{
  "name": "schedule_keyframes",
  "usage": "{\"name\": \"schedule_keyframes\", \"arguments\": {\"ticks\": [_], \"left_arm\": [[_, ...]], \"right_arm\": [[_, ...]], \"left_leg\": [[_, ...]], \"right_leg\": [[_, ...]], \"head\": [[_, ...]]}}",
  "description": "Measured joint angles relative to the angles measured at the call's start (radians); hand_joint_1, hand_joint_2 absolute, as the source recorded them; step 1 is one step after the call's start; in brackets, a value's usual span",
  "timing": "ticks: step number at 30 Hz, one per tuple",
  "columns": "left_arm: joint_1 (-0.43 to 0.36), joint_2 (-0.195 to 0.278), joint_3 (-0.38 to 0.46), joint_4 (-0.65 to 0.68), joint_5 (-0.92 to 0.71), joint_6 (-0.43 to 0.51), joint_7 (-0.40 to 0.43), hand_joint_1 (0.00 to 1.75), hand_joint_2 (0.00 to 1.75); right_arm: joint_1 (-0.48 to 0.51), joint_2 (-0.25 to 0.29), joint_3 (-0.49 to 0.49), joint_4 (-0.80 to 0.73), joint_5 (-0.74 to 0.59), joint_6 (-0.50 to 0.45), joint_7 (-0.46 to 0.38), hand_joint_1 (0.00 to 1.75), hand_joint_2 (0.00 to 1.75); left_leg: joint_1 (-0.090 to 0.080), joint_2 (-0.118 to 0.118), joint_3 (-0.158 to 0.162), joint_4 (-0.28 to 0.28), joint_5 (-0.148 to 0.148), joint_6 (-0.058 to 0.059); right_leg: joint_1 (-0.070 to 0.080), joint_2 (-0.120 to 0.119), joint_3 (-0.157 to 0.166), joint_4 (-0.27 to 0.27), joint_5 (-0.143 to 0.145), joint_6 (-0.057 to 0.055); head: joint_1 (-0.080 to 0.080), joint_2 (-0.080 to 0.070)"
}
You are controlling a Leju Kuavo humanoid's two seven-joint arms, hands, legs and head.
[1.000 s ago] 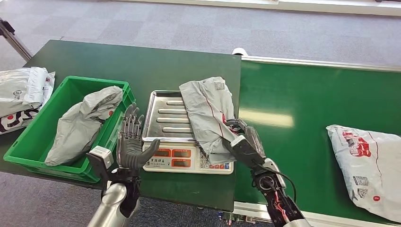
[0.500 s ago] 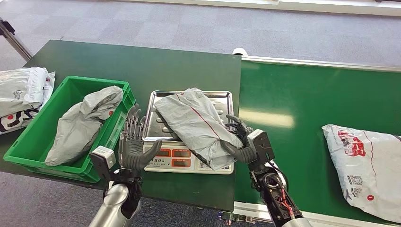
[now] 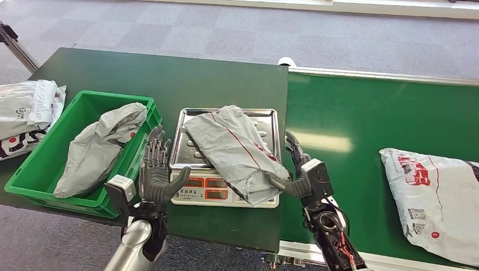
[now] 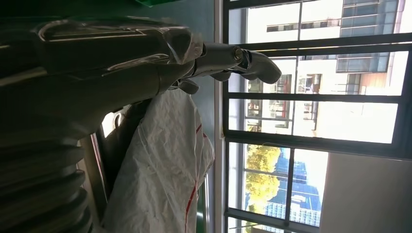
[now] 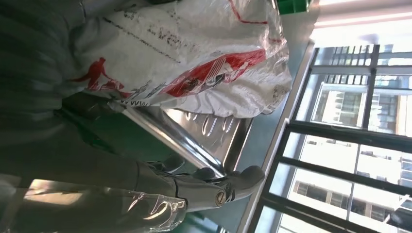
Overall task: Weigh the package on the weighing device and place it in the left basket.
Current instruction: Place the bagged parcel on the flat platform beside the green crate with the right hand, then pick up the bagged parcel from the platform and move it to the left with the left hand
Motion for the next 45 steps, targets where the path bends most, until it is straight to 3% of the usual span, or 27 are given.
{"name": "schedule_keyframes", "arguments": {"ticks": [7, 16, 24, 34, 45], "left_arm": [[0.027, 0.006, 0.004, -0.024, 0.002, 0.018, -0.001, 0.0, 1.75], [0.057, 0.01, 0.019, -0.047, -0.001, 0.021, -0.002, 0.0, 1.75], [0.069, 0.013, 0.021, -0.049, -0.02, 0.008, -0.005, 0.0, 1.75], [0.066, 0.01, 0.022, -0.049, -0.078, 0.015, -0.002, 0.0, 1.75], [0.035, 0.002, 0.014, -0.033, -0.278, 0.03, 0.038, 0.0, 1.75]], "right_arm": [[0.099, -0.036, -0.02, -0.125, 0.063, -0.143, -0.013, 0.0, 1.75], [0.218, -0.064, -0.1, -0.265, 0.053, -0.207, -0.038, 0.0, 1.75], [0.354, -0.05, -0.216, -0.399, 0.058, -0.211, -0.043, 0.0, 1.75], [0.395, -0.018, -0.284, -0.467, 0.095, -0.242, -0.036, 0.0, 1.75], [0.429, 0.014, -0.341, -0.489, 0.112, -0.176, -0.016, 0.0, 1.75]], "left_leg": [[0.0, -0.001, 0.0, 0.0, 0.0, 0.0], [0.0, -0.001, 0.0, 0.0, 0.0, 0.0], [0.0, -0.001, -0.001, 0.0, -0.001, 0.0], [0.0, -0.001, 0.0, 0.0, 0.0, 0.0], [0.0, 0.0, 0.0, 0.0, 0.0, 0.0]], "right_leg": [[0.0, 0.0, 0.0, 0.0, 0.0, 0.0], [0.0, -0.001, 0.0, 0.0, 0.0, 0.0], [0.0, -0.001, -0.001, 0.0, 0.0, 0.0], [0.0, -0.001, 0.0, 0.0, 0.0, 0.0], [0.0, 0.0, -0.001, 0.0, 0.0, 0.0]], "head": [[0.0, 0.0], [0.0, 0.0], [0.0, 0.0], [0.0, 0.0], [0.0, 0.0]]}}
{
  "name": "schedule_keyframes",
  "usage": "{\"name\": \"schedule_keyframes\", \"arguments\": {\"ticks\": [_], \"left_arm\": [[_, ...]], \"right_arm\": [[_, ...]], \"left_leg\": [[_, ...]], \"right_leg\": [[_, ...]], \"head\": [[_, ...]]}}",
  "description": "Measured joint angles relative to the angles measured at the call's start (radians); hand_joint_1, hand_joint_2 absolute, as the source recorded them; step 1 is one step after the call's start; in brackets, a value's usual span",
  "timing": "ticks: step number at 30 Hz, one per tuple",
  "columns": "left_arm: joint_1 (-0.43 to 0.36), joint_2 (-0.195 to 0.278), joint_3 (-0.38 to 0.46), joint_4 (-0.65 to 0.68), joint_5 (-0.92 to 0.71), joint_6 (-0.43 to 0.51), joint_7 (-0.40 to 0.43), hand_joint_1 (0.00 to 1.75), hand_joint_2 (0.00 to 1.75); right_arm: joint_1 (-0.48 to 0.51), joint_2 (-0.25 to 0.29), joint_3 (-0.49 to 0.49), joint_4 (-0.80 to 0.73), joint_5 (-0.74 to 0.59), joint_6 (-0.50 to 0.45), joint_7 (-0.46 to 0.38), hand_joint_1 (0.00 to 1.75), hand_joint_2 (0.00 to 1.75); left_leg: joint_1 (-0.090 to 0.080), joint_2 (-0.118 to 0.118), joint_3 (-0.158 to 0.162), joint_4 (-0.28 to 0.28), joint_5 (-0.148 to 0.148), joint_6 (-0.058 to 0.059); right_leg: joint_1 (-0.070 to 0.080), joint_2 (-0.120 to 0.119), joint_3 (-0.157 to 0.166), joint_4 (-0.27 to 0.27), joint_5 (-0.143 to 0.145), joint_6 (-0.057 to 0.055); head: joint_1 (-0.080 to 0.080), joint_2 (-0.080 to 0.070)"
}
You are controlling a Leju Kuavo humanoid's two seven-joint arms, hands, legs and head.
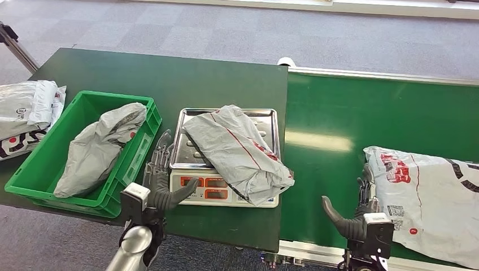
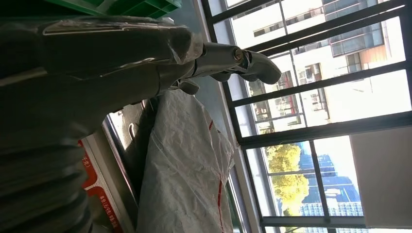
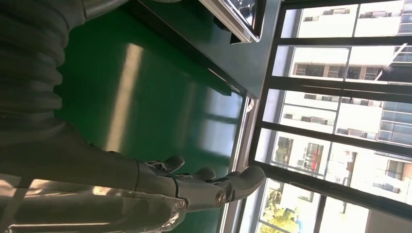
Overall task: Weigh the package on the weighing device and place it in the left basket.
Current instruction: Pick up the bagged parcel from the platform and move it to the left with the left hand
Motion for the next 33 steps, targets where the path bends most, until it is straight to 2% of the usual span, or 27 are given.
{"name": "schedule_keyframes", "arguments": {"ticks": [7, 15, 21, 28, 33], "left_arm": [[-0.09, -0.004, -0.027, 0.044, -0.217, 0.024, 0.062, 0.0, 1.75], [-0.156, -0.007, -0.038, 0.092, -0.252, 0.015, 0.074, 0.0, 1.75], [-0.233, -0.006, -0.054, 0.163, -0.269, -0.041, 0.088, 0.0, 1.75], [-0.281, -0.002, -0.066, 0.217, -0.281, -0.08, 0.101, 0.0, 1.75], [-0.356, 0.011, -0.071, 0.295, -0.295, -0.142, 0.117, 0.0, 1.75]], "right_arm": [[0.002, 0.03, -0.007, 0.0, 0.042, 0.024, 0.016, 0.0, 1.75], [0.001, 0.045, -0.018, 0.0, 0.051, 0.034, 0.021, 0.0, 1.75], [0.001, 0.053, -0.024, 0.0, 0.06, 0.056, 0.027, 0.0, 1.75], [-0.001, 0.056, -0.029, 0.0, 0.068, 0.067, 0.029, 0.0, 1.75], [-0.016, 0.057, -0.029, 0.002, 0.072, 0.075, 0.03, 0.0, 1.75]], "left_leg": [[0.0, 0.0, 0.0, 0.0, 0.0, 0.0], [0.0, 0.0, 0.0, 0.0, 0.0, 0.0], [0.0, 0.0, 0.0, 0.0, 0.0, 0.0], [0.0, 0.0, 0.0, 0.0, 0.0, 0.0], [0.0, 0.0, 0.0, 0.0, 0.0, 0.0]], "right_leg": [[0.0, 0.0, 0.0, 0.0, 0.0, 0.0], [0.0, 0.0, 0.0, 0.0, 0.0, 0.0], [0.0, 0.0, 0.0, 0.0, 0.0, 0.0], [0.0, 0.0, 0.0, 0.0, 0.0, 0.0], [0.0, 0.0, 0.0, 0.0, 0.0, 0.0]], "head": [[0.0, 0.0], [0.0, 0.0], [0.0, 0.0], [0.0, 0.0], [0.0, 0.0]]}}
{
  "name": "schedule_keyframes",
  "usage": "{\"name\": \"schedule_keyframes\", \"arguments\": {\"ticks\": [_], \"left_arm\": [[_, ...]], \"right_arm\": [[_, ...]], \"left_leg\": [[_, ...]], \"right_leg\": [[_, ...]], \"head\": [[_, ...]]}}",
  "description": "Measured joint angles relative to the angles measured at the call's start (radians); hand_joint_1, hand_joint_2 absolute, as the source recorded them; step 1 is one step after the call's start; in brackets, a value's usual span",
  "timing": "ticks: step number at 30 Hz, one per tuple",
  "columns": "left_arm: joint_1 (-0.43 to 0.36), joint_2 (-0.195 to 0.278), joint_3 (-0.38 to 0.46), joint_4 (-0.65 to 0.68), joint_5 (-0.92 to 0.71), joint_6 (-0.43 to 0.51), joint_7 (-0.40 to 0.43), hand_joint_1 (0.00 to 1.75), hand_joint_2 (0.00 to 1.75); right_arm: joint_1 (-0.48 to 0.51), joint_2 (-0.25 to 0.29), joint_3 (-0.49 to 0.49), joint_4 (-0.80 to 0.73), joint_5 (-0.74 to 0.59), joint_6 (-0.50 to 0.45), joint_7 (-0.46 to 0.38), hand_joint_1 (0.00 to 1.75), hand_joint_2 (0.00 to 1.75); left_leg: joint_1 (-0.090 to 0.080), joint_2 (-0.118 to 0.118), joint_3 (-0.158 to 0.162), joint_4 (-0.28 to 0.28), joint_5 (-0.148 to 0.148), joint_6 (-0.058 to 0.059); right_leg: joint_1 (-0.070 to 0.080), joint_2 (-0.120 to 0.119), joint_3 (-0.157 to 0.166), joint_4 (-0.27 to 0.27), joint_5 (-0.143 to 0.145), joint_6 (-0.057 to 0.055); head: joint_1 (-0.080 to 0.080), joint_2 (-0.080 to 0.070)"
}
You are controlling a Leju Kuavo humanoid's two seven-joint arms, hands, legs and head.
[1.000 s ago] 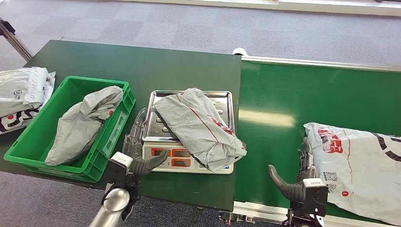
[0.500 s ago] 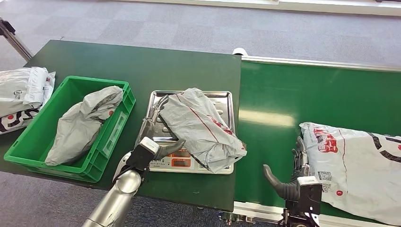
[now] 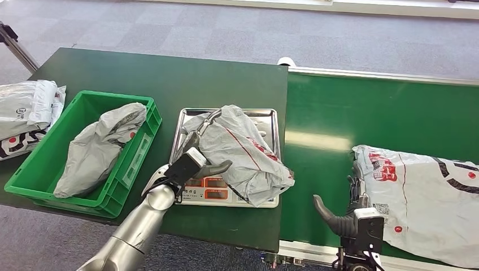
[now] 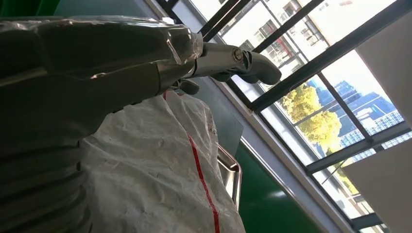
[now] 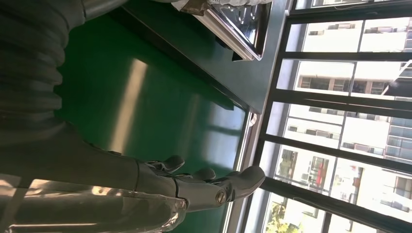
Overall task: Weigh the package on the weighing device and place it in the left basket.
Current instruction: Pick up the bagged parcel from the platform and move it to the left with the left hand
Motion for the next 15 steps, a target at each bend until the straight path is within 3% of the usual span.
{"name": "schedule_keyframes", "arguments": {"ticks": [7, 15], "left_arm": [[-0.078, 0.023, -0.031, 0.107, -0.042, -0.05, 0.022, 0.0, 1.75], [-0.174, 0.052, -0.126, 0.286, -0.07, -0.173, 0.055, 0.0, 1.75]], "right_arm": [[-0.018, 0.0, -0.001, 0.016, 0.0, 0.002, 0.001, 0.0, 1.75], [-0.027, -0.007, 0.001, 0.035, -0.011, 0.004, 0.001, 0.0, 1.75]], "left_leg": [[0.0, 0.0, 0.0, 0.0, 0.0, 0.0], [0.0, 0.0, 0.0, 0.0, 0.0, 0.0]], "right_leg": [[0.0, 0.0, 0.0, 0.0, 0.0, 0.0], [0.0, 0.0, 0.0, 0.0, 0.0, 0.0]], "head": [[0.0, 0.0], [0.0, 0.0]]}}
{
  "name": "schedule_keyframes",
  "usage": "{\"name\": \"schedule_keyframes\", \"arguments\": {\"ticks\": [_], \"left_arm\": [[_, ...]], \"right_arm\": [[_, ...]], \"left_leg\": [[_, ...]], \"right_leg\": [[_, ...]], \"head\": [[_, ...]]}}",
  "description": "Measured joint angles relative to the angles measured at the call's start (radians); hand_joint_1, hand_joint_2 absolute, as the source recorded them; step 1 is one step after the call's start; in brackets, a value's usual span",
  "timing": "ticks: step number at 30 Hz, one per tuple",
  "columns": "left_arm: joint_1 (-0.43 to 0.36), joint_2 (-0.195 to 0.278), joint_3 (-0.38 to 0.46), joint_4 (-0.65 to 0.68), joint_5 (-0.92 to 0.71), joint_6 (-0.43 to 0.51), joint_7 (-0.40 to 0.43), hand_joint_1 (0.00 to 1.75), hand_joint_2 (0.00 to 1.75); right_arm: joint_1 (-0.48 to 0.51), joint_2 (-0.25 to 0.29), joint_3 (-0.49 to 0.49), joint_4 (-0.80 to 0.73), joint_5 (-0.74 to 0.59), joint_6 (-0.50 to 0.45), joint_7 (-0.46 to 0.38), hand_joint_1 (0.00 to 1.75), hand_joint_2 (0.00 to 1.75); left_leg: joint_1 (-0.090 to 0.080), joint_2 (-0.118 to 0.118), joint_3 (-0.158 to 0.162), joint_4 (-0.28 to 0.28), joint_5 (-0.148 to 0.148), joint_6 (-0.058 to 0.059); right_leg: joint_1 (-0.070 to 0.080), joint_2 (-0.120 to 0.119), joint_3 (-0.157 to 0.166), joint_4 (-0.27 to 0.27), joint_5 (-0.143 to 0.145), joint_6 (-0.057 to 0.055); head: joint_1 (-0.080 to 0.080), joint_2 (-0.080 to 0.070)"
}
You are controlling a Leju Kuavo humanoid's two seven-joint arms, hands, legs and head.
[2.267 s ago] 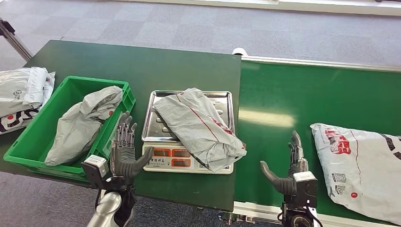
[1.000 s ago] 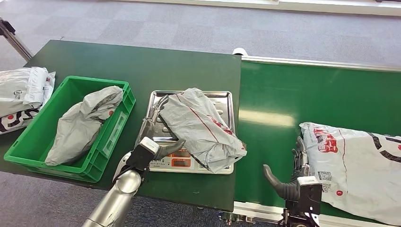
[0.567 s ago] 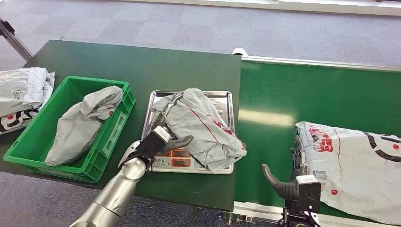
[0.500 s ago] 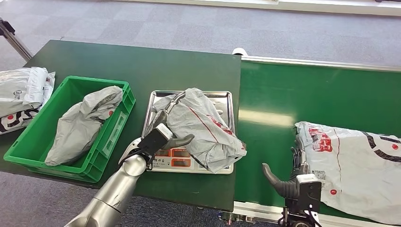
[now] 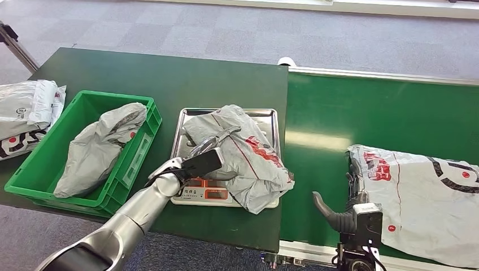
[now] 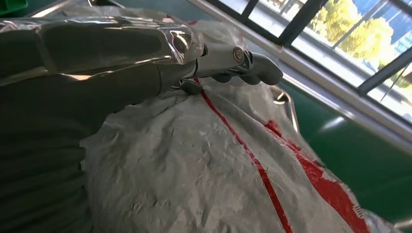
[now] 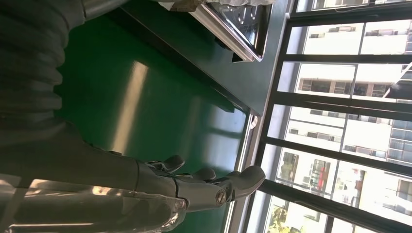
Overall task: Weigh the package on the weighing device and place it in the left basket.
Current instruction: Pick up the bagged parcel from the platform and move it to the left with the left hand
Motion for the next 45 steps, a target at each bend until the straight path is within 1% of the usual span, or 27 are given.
{"name": "schedule_keyframes", "arguments": {"ticks": [3, 7, 11, 15, 19, 27, 31, 33, 38, 42, 45], "left_arm": [[-0.034, 0.009, -0.04, 0.062, -0.007, -0.059, 0.003, 0.0, 1.75], [-0.075, 0.017, -0.09, 0.125, -0.022, -0.097, -0.003, 0.0, 1.75], [-0.104, 0.023, -0.135, 0.164, -0.049, -0.099, -0.012, 0.0, 1.75], [-0.118, 0.027, -0.184, 0.185, -0.084, -0.068, -0.004, 0.0, 1.75], [-0.128, 0.033, -0.223, 0.194, -0.103, -0.055, 0.0, 1.64, 1.75], [-0.139, 0.044, -0.249, 0.195, -0.097, -0.047, -0.014, 1.66, 1.75], [-0.144, 0.045, -0.251, 0.195, -0.095, -0.046, -0.015, 1.74, 1.75], [-0.145, 0.045, -0.253, 0.195, -0.095, -0.044, -0.015, 1.75, 1.75], [-0.143, 0.046, -0.269, 0.195, -0.11, -0.014, -0.02, 1.75, 1.75], [-0.132, 0.046, -0.278, 0.192, -0.121, 0.043, -0.039, 1.75, 0.0], [-0.098, 0.046, -0.281, 0.169, -0.129, 0.141, -0.068, 1.75, 0.0]], "right_arm": [[-0.001, -0.005, 0.002, 0.006, -0.005, 0.001, 0.0, 0.0, 1.75], [-0.004, -0.011, 0.005, 0.012, -0.008, 0.001, 0.0, 0.0, 1.75], [-0.012, -0.015, 0.005, 0.022, -0.008, 0.001, 0.0, 0.0, 1.75], [-0.022, -0.019, 0.007, 0.032, -0.009, 0.001, 0.0, 0.0, 1.75], [-0.027, -0.021, 0.011, 0.039, -0.009, 0.001, 0.0, 0.0, 1.75], [-0.031, -0.021, 0.013, 0.043, -0.009, 0.001, 0.0, 0.0, 1.75], [-0.031, -0.021, 0.013, 0.045, -0.009, 0.001, 0.0, 0.0, 1.75], [-0.031, -0.021, 0.013, 0.045, -0.009, 0.001, 0.001, 0.0, 1.75], [-0.031, -0.021, 0.013, 0.045, -0.009, 0.001, 0.003, 0.0, 1.75], [-0.024, -0.021, 0.012, 0.044, -0.007, 0.001, 0.003, 0.0, 1.75], [-0.012, -0.02, 0.011, 0.034, -0.004, 0.001, 0.003, 0.0, 1.75]], "left_leg": [[0.0, 0.0, 0.0, 0.0, 0.0, 0.0], [0.0, -0.001, 0.0, 0.0, 0.0, 0.0], [0.0, -0.001, 0.001, 0.0, 0.0, 0.0], [0.0, -0.001, 0.002, 0.0, 0.0, 0.0], [0.0, -0.002, 0.005, 0.0, 0.0, 0.0], [0.0, -0.002, 0.007, 0.0, 0.0, 0.0], [0.0, -0.002, 0.007, 0.0, 0.0, 0.0], [0.0, -0.002, 0.007, 0.0, 0.0, 0.0], [0.0, -0.002, 0.007, 0.0, 0.0, 0.0], [0.0, -0.002, 0.007, 0.0, 0.0, 0.0], [0.0, -0.002, 0.007, 0.0, 0.0, 0.0]], "right_leg": [[0.0, 0.0, 0.0, 0.0, 0.0, 0.0], [0.0, 0.0, 0.001, 0.0, 0.0, 0.0], [0.0, -0.001, 0.002, 0.0, 0.0, 0.0], [0.0, -0.001, 0.004, 0.0, 0.0, 0.0], [0.0, -0.003, 0.006, 0.0, 0.0, 0.0], [0.0, -0.003, 0.009, 0.0, 0.0, 0.0], [0.0, -0.003, 0.009, 0.0, 0.0, 0.0], [0.0, -0.003, 0.009, 0.0, 0.0, 0.0], [0.0, -0.003, 0.009, 0.0, 0.0, 0.0], [0.0, -0.003, 0.009, 0.0, 0.0, 0.0], [0.0, -0.003, 0.008, 0.0, 0.0, 0.0]], "head": [[0.0, 0.0], [0.0, 0.0], [0.0, 0.0], [0.0, 0.0], [0.0, 0.0], [0.0, 0.0], [0.0, 0.0], [0.0, 0.0], [0.0, 0.0], [0.0, 0.0], [0.0, 0.0]]}}
